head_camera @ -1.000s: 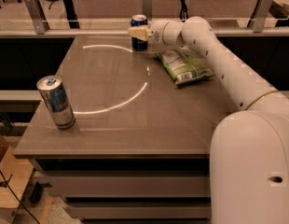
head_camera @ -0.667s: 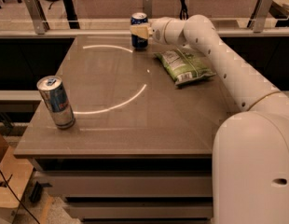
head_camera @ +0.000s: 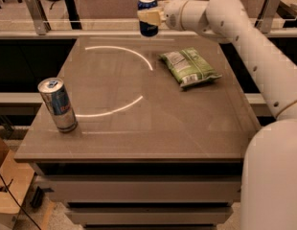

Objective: Pick pepsi can

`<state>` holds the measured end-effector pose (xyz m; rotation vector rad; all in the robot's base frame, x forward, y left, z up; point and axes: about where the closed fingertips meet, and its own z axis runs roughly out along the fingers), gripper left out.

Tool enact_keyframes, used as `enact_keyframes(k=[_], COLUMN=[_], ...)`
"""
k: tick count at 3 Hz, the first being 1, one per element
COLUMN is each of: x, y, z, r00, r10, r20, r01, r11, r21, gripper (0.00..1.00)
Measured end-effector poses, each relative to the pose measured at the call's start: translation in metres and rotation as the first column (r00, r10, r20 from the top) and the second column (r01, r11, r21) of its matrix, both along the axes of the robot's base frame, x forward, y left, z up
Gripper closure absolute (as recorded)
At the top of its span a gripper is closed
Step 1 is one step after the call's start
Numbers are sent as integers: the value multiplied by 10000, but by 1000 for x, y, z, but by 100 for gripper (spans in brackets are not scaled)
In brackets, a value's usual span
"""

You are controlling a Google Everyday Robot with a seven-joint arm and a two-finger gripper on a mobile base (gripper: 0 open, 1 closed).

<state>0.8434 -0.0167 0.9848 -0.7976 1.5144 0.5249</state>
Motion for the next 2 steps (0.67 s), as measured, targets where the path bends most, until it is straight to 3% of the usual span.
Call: enact_keyframes(k=[1,2], x=[-33,-38], y=[-9,-5], z=[47,43], r00=[9954,9936], r10=[765,1031], r20=[570,456], r01=[-745,-1009], r11=[9965,9938], r21=[-372,-476], gripper=[100,100])
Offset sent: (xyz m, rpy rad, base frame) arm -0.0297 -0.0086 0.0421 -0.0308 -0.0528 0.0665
